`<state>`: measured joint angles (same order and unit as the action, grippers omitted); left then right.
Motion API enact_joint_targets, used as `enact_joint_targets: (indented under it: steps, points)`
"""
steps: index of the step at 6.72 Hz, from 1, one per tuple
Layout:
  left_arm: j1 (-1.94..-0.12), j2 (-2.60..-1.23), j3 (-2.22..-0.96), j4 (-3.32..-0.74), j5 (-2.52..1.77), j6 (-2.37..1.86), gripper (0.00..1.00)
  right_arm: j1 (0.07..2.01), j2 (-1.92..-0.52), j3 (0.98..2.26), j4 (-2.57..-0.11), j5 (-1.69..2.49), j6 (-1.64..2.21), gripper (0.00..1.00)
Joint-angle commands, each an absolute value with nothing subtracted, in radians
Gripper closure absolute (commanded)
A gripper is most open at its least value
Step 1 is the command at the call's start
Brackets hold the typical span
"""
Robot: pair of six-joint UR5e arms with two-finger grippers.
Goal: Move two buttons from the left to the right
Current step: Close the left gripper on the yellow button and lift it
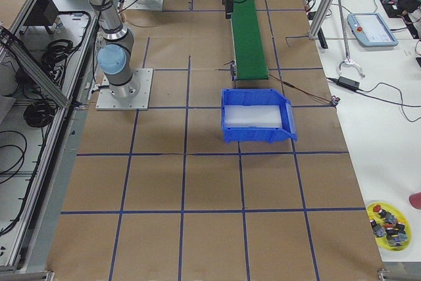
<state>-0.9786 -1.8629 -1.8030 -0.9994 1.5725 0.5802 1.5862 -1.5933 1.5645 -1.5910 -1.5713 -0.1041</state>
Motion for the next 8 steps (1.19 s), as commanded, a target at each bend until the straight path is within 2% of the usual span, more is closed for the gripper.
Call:
enact_joint_targets:
  steps: [1, 3, 4, 8]
  points:
    - [-0.980, -1.789, -1.693, -1.200, 1.574, 0.578, 0.90, 1.586, -1.592, 1.565, -1.577, -1.563, -0.106, 0.00]
    - [-0.985, -1.804, -1.590, -1.304, 1.569, 0.569, 0.90, 1.586, -1.583, 1.566, -1.574, -1.574, -0.106, 0.00]
    - [-1.003, -1.818, -1.582, -1.304, 1.562, 0.521, 0.90, 1.586, -1.579, 1.557, -1.575, -1.572, -0.106, 0.00]
    - [-1.309, -1.828, -1.592, -1.292, 1.557, 0.263, 0.89, 1.586, -1.577, 1.559, -1.577, -1.565, -0.104, 0.00]
